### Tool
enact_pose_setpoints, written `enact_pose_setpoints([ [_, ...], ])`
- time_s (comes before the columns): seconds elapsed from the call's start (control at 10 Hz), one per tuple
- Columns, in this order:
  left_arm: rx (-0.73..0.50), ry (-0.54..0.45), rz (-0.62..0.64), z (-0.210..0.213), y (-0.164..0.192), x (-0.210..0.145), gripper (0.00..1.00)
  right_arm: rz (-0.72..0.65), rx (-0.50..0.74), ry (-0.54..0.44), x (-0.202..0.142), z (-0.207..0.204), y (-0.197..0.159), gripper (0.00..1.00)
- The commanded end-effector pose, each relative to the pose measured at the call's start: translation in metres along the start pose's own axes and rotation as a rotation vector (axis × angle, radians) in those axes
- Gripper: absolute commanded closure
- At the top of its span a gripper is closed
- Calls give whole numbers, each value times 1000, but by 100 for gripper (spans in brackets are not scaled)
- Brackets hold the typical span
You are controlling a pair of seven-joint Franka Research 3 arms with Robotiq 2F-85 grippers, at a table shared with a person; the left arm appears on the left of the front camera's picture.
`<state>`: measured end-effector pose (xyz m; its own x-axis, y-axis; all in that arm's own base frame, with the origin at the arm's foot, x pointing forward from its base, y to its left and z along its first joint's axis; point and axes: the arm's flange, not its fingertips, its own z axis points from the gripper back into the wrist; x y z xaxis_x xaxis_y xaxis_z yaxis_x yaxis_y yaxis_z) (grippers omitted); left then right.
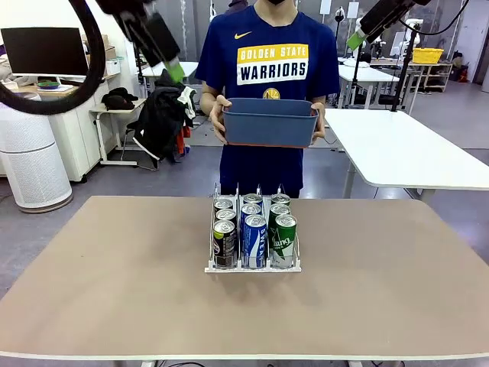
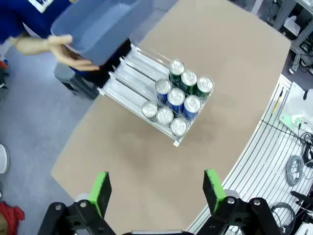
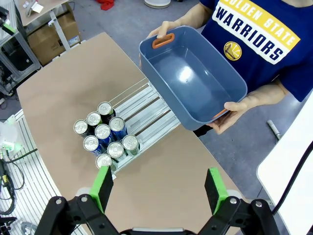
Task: Fill the beverage cans into the dispenser.
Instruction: Place the picked Ionic drink in the line of the Automatic Can Dispenser with the same cans.
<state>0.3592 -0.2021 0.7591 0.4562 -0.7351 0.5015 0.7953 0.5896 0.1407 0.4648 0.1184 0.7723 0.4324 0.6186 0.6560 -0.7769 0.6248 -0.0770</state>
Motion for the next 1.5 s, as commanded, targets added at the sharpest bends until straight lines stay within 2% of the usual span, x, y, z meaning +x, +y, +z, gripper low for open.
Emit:
enact_pose_setpoints([
  [0.0, 10, -78, -24, 19, 8, -5, 0, 1, 2, -3, -1, 1, 1, 0],
  [0.4, 57, -161, 10, 50, 11, -18, 0, 1, 2, -3, -1, 1, 1, 0],
  [0.6, 77, -129, 25, 57, 11, -7, 0, 1, 2, -3, -1, 1, 1, 0],
  [1.4, 77, -129, 25, 57, 11, -7, 0, 1, 2, -3, -1, 1, 1, 0],
])
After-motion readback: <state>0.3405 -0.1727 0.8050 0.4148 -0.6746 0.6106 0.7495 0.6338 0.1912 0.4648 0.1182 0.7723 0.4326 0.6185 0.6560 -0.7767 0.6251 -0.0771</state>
